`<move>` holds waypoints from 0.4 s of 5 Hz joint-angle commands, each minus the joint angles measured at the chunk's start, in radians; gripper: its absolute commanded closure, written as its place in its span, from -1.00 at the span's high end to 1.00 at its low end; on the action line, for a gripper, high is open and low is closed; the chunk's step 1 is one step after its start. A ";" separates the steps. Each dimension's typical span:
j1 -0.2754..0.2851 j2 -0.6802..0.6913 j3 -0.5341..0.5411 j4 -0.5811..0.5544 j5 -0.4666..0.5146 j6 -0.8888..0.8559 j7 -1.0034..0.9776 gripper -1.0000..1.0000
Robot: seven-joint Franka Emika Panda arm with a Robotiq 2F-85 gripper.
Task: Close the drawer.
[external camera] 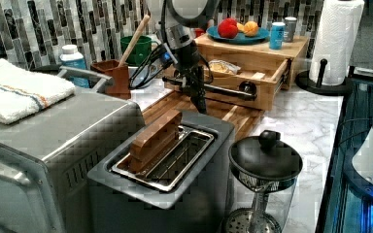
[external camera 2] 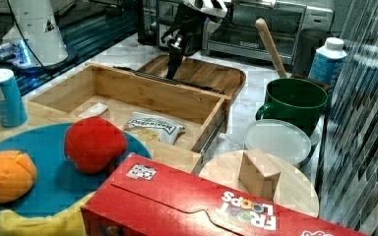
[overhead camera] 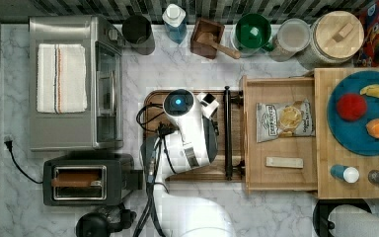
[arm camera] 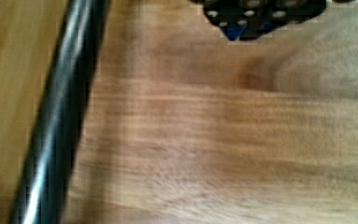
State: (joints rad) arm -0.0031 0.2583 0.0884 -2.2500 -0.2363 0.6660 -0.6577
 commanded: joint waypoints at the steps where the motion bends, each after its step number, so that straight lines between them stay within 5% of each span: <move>1: -0.064 -0.018 -0.032 0.118 -0.006 0.089 -0.082 -1.00; 2: -0.091 0.012 -0.051 0.129 -0.012 0.104 -0.116 -1.00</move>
State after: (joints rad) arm -0.0709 0.2583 0.0482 -2.2148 -0.2450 0.7568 -0.6714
